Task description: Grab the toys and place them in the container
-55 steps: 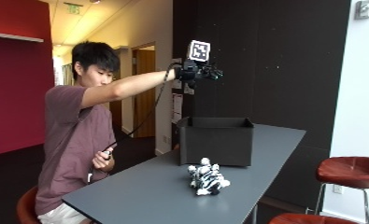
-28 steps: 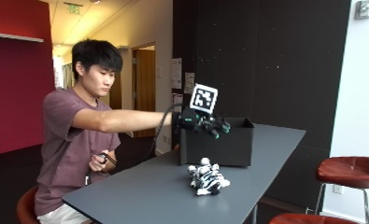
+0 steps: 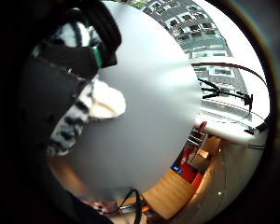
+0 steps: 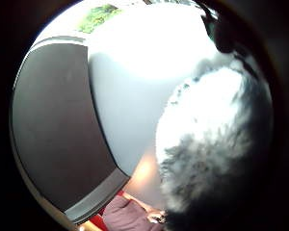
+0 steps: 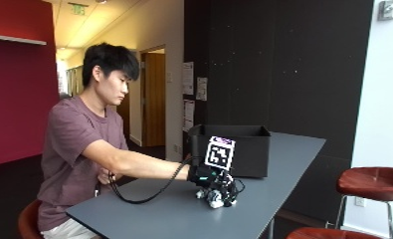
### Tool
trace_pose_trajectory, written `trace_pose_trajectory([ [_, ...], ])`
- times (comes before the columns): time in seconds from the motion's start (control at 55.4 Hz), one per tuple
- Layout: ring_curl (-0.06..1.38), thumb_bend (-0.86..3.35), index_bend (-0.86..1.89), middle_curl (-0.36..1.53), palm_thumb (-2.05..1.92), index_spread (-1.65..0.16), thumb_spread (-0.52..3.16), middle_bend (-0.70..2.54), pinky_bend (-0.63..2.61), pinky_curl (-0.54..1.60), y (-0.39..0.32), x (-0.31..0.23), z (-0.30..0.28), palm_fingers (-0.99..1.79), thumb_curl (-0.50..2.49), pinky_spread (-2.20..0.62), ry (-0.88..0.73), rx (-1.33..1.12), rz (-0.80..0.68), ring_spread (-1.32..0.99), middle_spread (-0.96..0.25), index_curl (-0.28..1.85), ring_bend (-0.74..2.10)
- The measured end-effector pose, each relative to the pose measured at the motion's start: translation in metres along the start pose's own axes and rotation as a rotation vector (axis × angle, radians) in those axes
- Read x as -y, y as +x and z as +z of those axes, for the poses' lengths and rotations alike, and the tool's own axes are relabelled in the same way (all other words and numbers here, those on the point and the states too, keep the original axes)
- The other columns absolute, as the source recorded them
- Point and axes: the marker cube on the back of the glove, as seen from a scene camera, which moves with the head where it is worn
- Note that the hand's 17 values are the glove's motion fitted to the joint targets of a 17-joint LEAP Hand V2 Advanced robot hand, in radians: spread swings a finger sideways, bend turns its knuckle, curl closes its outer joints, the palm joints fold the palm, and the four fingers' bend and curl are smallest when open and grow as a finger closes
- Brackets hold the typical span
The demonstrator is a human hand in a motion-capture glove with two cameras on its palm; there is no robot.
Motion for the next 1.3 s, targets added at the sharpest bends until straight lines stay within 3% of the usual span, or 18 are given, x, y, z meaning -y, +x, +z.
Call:
trace_pose_trajectory([
  [0.09, 0.34, 0.10, 0.57, 0.22, 0.26, -0.25, 1.22, 0.35, 0.75, 0.28, -0.005, 0.004, 0.002, 0.55, 0.40, -0.01, 0.066, -0.027, -0.035, -0.04, -0.11, 0.36, 0.42],
  [0.108, 0.32, 0.07, 0.56, 0.20, 0.23, -0.24, 1.23, 0.27, 0.78, 0.29, -0.004, 0.004, 0.003, 0.41, 0.39, 0.00, 0.084, -0.050, -0.044, -0.02, -0.11, 0.36, 0.38],
  [0.126, 0.39, 0.14, 0.62, 0.27, 0.37, -0.25, 1.19, 0.44, 0.73, 0.29, -0.002, 0.005, 0.004, 0.68, 0.44, -0.06, 0.104, -0.084, -0.051, -0.09, -0.14, 0.41, 0.50],
  [0.144, 0.35, 0.11, 0.61, 0.26, 0.32, -0.24, 1.21, 0.43, 0.70, 0.27, 0.000, 0.005, 0.004, 0.62, 0.43, -0.06, 0.123, -0.120, -0.055, -0.10, -0.14, 0.39, 0.45],
  [0.199, 0.38, 0.19, 0.72, 0.30, 0.50, -0.25, 1.12, 0.55, 0.65, 0.26, -0.008, 0.004, 0.004, 0.88, 0.51, -0.13, 0.157, -0.098, -0.044, -0.19, -0.19, 0.44, 0.57],
  [0.325, 0.47, 0.21, 0.94, 0.42, 0.59, -0.24, 0.98, 0.79, 0.67, 0.30, -0.008, -0.010, -0.002, 1.09, 0.60, -0.21, 0.084, -0.184, -0.100, -0.31, -0.25, 0.59, 0.68],
  [0.56, 0.57, 0.19, 1.12, 0.56, 0.62, -0.20, 0.80, 1.00, 0.76, 0.38, -0.016, -0.057, -0.100, 1.01, 0.74, -0.26, 0.066, 0.033, -0.031, -0.43, -0.28, 0.78, 0.82],
  [0.65, 0.59, 0.19, 1.14, 0.60, 0.62, -0.19, 0.75, 1.04, 0.81, 0.41, -0.020, -0.086, -0.169, 0.96, 0.78, -0.26, 0.119, 0.005, -0.125, -0.45, -0.29, 0.83, 0.86],
  [0.758, 0.62, 0.18, 1.16, 0.65, 0.62, -0.18, 0.71, 1.08, 0.85, 0.43, -0.049, -0.123, -0.255, 0.91, 0.84, -0.26, 0.223, 0.004, -0.116, -0.46, -0.29, 0.88, 0.90],
  [0.903, 0.65, 0.17, 1.18, 0.69, 0.62, -0.16, 0.67, 1.11, 0.90, 0.46, -0.108, -0.164, -0.325, 0.84, 0.90, -0.26, 0.334, 0.199, -0.341, -0.47, -0.29, 0.95, 0.95],
  [0.993, 0.67, 0.17, 1.19, 0.72, 0.62, -0.16, 0.65, 1.11, 0.92, 0.48, -0.145, -0.168, -0.343, 0.79, 0.93, -0.26, 0.398, 0.173, -0.241, -0.48, -0.28, 0.98, 0.97],
  [1.065, 0.68, 0.16, 1.19, 0.74, 0.62, -0.15, 0.65, 1.12, 0.94, 0.48, -0.184, -0.176, -0.347, 0.76, 0.96, -0.26, 0.421, 0.153, -0.328, -0.48, -0.28, 1.00, 0.98],
  [1.155, 0.69, 0.15, 1.20, 0.76, 0.61, -0.15, 0.64, 1.13, 0.96, 0.49, -0.233, -0.171, -0.338, 0.74, 0.99, -0.26, 0.454, -0.083, -0.293, -0.48, -0.28, 1.02, 1.00],
  [1.3, 0.70, 0.14, 1.21, 0.79, 0.61, -0.14, 0.64, 1.14, 0.98, 0.51, -0.294, -0.164, -0.325, 0.69, 1.03, -0.26, 0.493, -0.116, -0.389, -0.48, -0.28, 1.06, 1.01],
])
